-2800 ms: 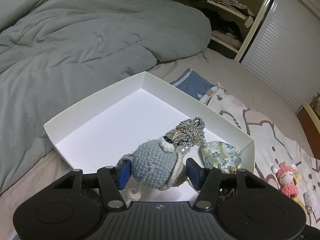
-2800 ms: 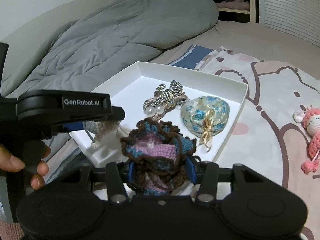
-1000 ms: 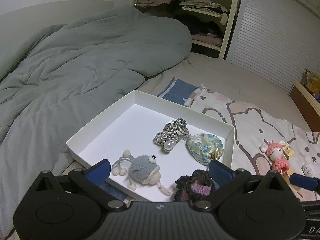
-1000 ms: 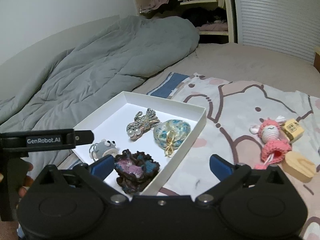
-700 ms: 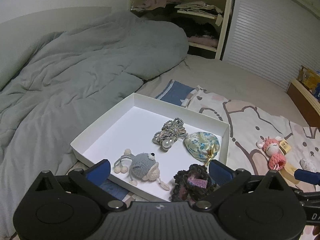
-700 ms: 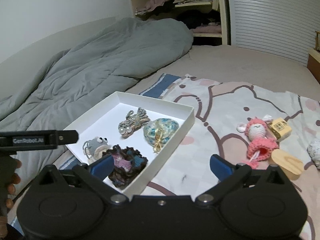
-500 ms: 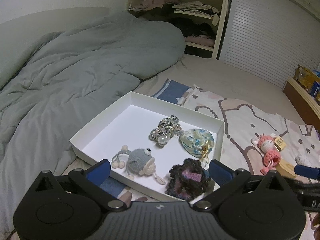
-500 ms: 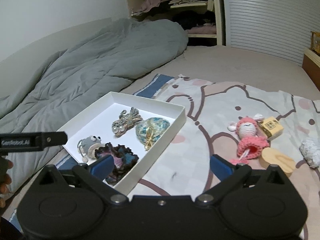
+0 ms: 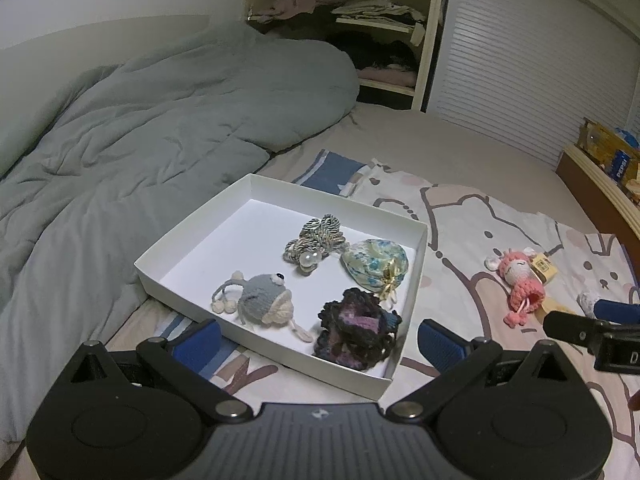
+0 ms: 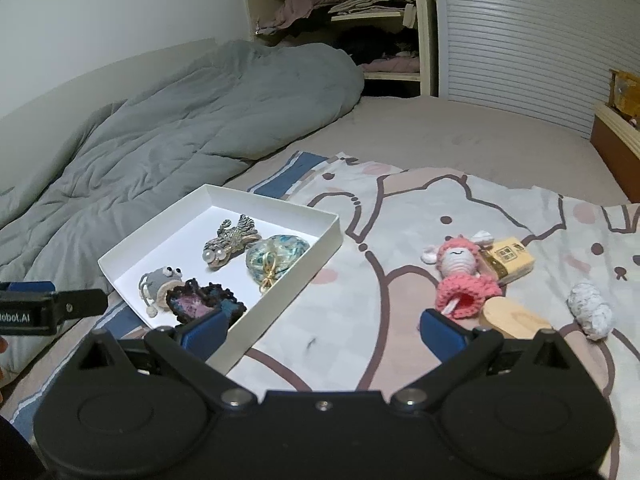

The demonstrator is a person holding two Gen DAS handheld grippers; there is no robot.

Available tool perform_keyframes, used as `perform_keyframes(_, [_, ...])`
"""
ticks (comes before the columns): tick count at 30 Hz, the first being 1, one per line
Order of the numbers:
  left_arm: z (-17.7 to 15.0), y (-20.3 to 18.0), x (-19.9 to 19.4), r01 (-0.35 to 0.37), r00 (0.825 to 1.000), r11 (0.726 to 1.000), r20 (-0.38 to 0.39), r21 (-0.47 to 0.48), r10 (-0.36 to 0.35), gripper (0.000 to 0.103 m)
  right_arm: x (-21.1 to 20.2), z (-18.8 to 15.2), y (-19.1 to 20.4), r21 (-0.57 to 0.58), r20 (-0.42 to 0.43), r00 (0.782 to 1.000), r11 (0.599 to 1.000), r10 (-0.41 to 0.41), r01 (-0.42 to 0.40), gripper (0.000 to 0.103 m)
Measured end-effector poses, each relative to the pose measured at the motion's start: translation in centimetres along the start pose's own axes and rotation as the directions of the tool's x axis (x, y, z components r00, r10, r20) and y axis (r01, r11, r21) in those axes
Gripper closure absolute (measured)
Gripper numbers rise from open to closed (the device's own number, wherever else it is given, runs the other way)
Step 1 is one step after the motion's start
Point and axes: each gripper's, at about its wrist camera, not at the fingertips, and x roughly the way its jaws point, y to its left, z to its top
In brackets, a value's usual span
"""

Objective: Organize objects
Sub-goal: 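Withdraw both tools from the box toward the wooden block and white ball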

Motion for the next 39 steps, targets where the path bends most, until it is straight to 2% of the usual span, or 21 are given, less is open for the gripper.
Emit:
perform_keyframes(11, [-0.6,-2.5,-0.4,0.013,0.999,0.999,0.050,0.038,-0.015,0.000,-0.3,-0.2,-2.2,0.014,0.000,1.000,1.000,-0.016,0.016,0.000])
perform_keyframes(24, [-1.1,-7.9,1.0,0.104,0.989,0.985,0.088,0.138,-0.117,0.000,-1.4,-0.1,-6.9,0.036,0.030,0.995,0.995,-0.093,0.091,0.000])
perform_keyframes(34, [-1.3,-13.9,2.8,0.210,0.966,0.959,0.114,0.190,-0.234,0.000,-2.0,0.1,-12.8,0.139,0.058,0.980,0.973,-0.192,0.182,0.000])
perform_keyframes(39, [-1.9,-17.2,4.4,0.254,0.953,0.936,0.101,0.244,-0.285,0.000,-2.0,0.0,-15.9,0.211,0.068,0.970,0.953,-0.235,0.216,0.000])
